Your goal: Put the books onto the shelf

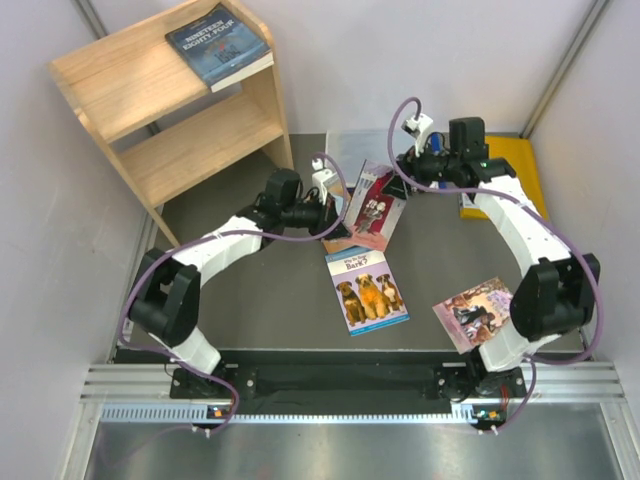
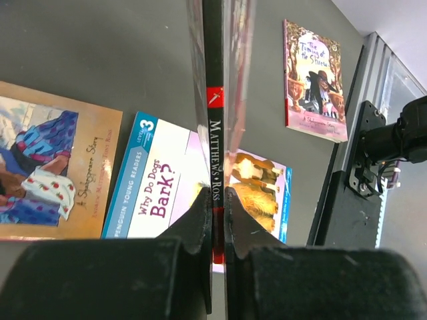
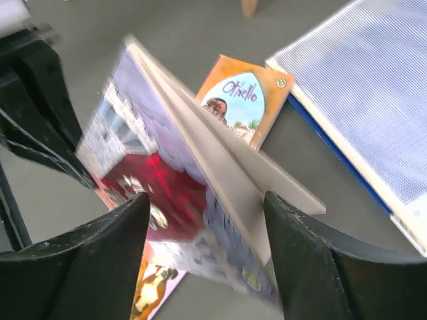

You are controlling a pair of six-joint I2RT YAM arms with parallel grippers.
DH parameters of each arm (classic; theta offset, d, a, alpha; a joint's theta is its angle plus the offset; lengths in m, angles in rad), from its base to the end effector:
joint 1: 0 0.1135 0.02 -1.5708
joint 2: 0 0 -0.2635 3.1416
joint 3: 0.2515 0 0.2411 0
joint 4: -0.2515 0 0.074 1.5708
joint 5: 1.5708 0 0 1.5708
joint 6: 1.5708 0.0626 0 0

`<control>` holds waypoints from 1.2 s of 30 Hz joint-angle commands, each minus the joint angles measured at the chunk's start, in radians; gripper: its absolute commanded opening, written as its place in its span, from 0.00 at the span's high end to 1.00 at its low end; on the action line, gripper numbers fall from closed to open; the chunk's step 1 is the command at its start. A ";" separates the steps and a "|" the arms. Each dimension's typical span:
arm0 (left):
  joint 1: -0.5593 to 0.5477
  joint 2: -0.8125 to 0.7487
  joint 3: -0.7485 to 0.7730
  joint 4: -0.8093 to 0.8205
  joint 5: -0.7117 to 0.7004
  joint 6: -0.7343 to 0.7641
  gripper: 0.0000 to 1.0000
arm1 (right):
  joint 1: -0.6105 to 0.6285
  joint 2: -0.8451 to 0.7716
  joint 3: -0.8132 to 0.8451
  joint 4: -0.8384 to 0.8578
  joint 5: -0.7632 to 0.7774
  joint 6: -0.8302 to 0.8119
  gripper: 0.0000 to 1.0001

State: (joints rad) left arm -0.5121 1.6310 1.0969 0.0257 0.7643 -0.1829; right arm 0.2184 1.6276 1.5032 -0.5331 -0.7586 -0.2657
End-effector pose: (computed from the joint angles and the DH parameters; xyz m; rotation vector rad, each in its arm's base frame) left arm 0.3026 -0.2198 0.2513 0.8293 1.9808 -1.2079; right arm 0.3506 0.1219 0.3341 -0.8993 1.9331 0.8095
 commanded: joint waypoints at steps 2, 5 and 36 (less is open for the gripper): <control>0.003 -0.134 0.129 -0.064 -0.072 0.057 1.00 | -0.027 -0.202 -0.174 0.287 0.159 0.106 0.27; 0.003 -0.161 0.178 -0.070 -0.098 0.049 1.00 | -0.047 -0.293 -0.256 0.343 0.248 0.132 0.20; 0.455 0.035 1.011 -0.144 -0.203 -0.749 1.00 | 0.157 -0.471 -0.764 0.699 0.505 0.395 0.00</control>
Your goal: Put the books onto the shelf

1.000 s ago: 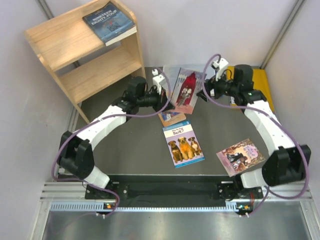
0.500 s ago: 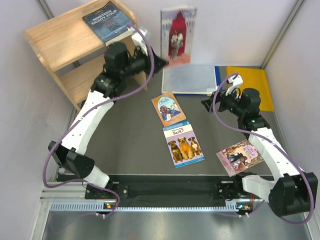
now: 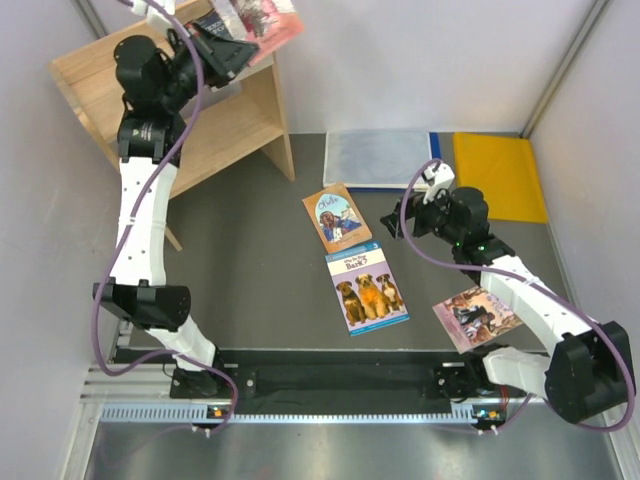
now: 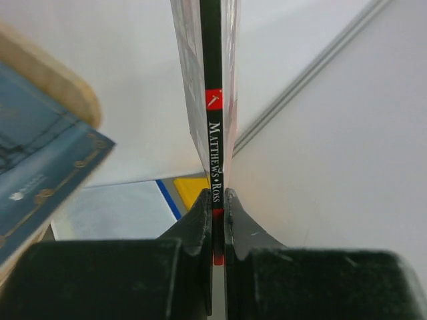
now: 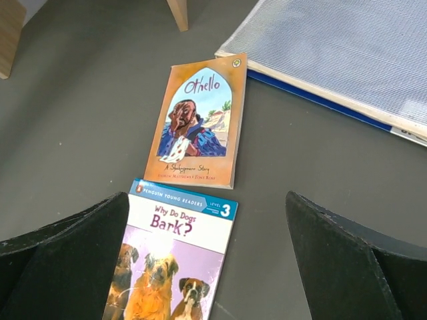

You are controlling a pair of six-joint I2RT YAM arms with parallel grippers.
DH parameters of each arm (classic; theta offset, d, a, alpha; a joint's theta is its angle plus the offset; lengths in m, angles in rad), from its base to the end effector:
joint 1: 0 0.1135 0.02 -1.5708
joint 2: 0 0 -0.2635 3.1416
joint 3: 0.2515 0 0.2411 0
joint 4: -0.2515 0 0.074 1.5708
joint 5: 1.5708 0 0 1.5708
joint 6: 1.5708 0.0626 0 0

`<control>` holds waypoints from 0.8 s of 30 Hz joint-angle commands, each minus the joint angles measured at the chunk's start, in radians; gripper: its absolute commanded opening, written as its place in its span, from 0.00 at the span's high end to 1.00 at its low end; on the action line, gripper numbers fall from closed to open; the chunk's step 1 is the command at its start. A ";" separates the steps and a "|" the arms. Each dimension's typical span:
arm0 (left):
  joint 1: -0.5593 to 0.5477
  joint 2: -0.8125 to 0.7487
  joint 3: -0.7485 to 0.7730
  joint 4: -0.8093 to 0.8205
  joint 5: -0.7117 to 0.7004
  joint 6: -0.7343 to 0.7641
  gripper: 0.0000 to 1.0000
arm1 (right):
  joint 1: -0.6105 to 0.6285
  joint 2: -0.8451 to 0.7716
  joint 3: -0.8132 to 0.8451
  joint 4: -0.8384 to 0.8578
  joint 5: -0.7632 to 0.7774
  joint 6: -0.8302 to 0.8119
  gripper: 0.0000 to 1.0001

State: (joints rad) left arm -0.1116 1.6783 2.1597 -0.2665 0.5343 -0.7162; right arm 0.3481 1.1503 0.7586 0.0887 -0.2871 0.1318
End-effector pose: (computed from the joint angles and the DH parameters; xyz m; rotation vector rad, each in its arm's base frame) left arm 0.3467 -0.0709 0.5641 0.0372 1.4680 -1.0428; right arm 0.2563 0.1119 0.2804 -0.4045 1.8612 0.5968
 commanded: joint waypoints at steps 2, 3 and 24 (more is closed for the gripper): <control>0.098 0.004 -0.060 0.173 0.056 -0.299 1.00 | 0.032 0.006 -0.036 0.086 0.032 0.011 0.00; 0.104 0.015 -0.069 0.193 0.073 -0.324 1.00 | 0.038 0.008 -0.041 0.091 0.034 0.012 0.00; 0.225 -0.112 -0.337 0.210 0.052 -0.370 1.00 | 0.052 0.022 -0.071 0.108 0.023 0.023 0.00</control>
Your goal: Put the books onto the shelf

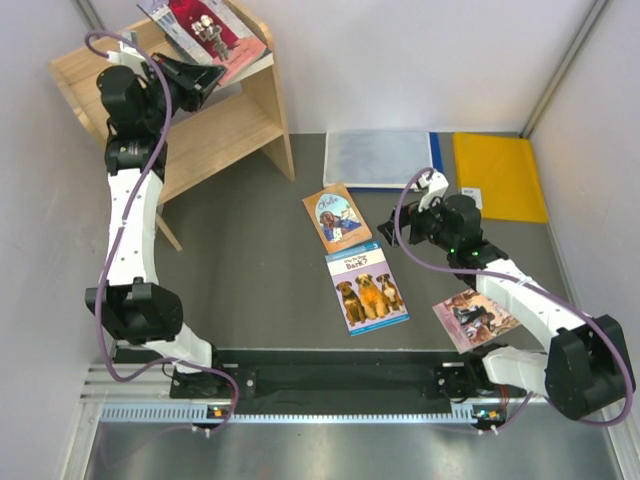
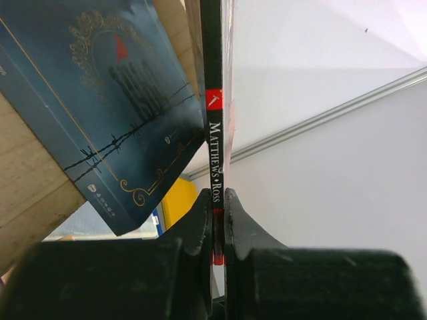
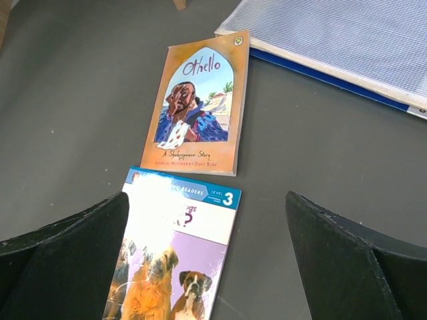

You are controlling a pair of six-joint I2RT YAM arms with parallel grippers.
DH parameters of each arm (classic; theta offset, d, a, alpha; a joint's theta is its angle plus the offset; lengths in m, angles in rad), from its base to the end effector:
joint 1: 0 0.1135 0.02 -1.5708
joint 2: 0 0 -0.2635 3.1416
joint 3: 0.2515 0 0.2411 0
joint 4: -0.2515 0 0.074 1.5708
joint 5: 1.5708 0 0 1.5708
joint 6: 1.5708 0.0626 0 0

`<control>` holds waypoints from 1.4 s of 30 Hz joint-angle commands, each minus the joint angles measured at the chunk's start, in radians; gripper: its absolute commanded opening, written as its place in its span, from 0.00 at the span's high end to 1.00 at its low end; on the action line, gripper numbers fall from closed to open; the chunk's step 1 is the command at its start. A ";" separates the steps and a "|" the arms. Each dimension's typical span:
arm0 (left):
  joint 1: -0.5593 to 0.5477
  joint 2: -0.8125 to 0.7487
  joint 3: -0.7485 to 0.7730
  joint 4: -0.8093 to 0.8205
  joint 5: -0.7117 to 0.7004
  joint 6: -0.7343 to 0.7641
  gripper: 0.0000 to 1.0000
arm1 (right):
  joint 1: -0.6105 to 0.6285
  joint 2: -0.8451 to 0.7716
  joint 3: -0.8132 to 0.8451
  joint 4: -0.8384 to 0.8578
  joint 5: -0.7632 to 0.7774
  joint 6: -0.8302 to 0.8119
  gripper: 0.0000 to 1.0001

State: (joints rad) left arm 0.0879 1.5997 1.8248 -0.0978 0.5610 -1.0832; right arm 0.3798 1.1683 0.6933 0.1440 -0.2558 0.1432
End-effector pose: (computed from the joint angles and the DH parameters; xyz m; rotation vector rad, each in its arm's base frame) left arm 0.3693 -0.0009 0.5036 -0.4212 1.5265 -1.1972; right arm 0.2534 0.1182 0.2588 -0.4031 1.8930 0.5951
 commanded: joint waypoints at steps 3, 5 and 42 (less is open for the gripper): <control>0.035 -0.004 0.011 0.038 0.069 -0.021 1.00 | 0.021 0.004 -0.012 0.052 -0.007 0.012 0.00; 0.041 0.023 0.027 0.037 0.099 -0.032 1.00 | 0.022 0.005 -0.012 0.049 -0.007 0.012 0.00; 0.104 0.171 0.174 0.210 0.415 -0.291 0.40 | 0.045 0.027 -0.032 0.071 -0.005 0.021 0.00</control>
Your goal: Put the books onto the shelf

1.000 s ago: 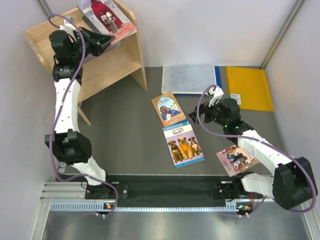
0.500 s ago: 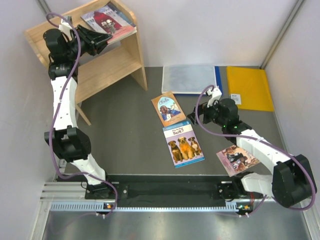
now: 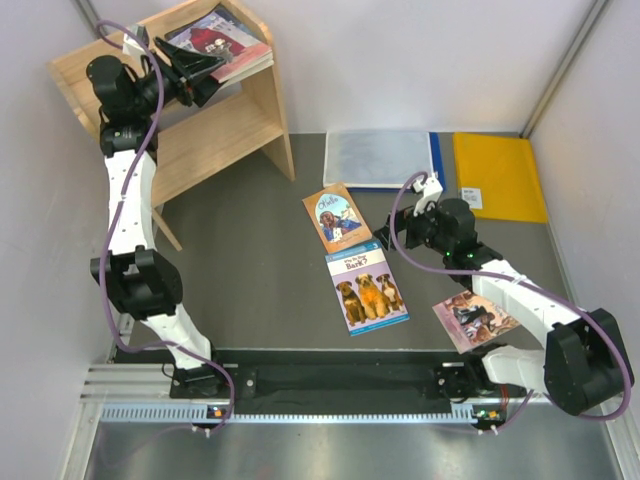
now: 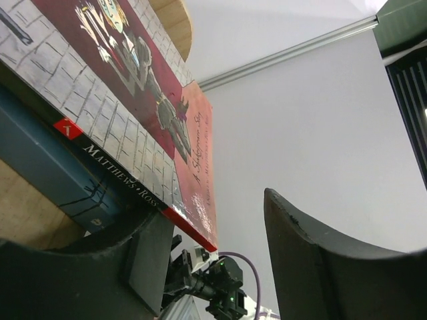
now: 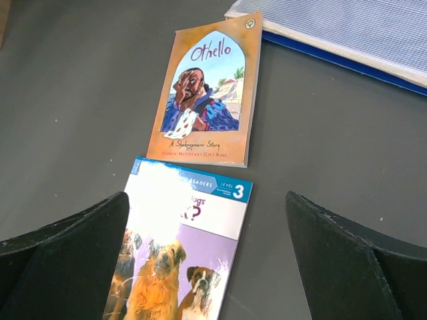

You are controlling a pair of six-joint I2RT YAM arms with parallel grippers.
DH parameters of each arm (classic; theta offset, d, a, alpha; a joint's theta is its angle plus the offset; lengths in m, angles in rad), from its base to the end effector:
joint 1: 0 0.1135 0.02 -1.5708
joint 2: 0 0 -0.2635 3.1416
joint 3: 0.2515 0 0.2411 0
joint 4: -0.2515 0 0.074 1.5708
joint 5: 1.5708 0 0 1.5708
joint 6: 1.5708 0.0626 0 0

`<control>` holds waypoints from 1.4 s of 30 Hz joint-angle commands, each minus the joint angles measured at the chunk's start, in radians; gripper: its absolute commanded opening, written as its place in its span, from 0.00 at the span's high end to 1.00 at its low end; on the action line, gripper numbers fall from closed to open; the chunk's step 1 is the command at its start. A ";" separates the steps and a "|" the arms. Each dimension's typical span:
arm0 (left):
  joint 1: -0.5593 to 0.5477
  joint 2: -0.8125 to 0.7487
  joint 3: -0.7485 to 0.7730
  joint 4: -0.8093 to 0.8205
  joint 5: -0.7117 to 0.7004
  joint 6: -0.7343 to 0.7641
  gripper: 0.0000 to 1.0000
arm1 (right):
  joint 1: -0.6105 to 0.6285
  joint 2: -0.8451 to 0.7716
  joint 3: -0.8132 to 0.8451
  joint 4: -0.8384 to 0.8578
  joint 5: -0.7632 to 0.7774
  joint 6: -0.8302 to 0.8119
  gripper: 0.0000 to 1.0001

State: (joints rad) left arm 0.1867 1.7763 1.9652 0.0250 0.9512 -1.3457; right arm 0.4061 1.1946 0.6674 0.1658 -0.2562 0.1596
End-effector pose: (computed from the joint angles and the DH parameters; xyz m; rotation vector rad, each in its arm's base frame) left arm 0.4022 0.0241 0.4977 -0.3256 1.6259 -1.5514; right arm 0.2519 0.1256 0.2454 -0.4147 1.9265 0.6214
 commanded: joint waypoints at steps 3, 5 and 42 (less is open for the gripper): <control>0.005 -0.017 0.009 0.089 0.035 -0.030 0.39 | 0.019 0.002 -0.006 0.051 -0.008 0.000 0.00; 0.008 -0.032 -0.029 0.099 0.041 -0.033 0.39 | 0.019 0.003 -0.008 0.051 -0.006 0.001 0.00; 0.013 -0.114 -0.246 0.234 0.135 -0.070 1.00 | 0.033 0.053 -0.038 0.136 -0.049 0.040 0.00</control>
State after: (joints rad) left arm 0.1959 1.6623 1.7027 0.2050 1.0473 -1.3487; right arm 0.4175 1.2396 0.6327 0.2272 -0.2893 0.1860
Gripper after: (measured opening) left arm 0.049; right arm 0.995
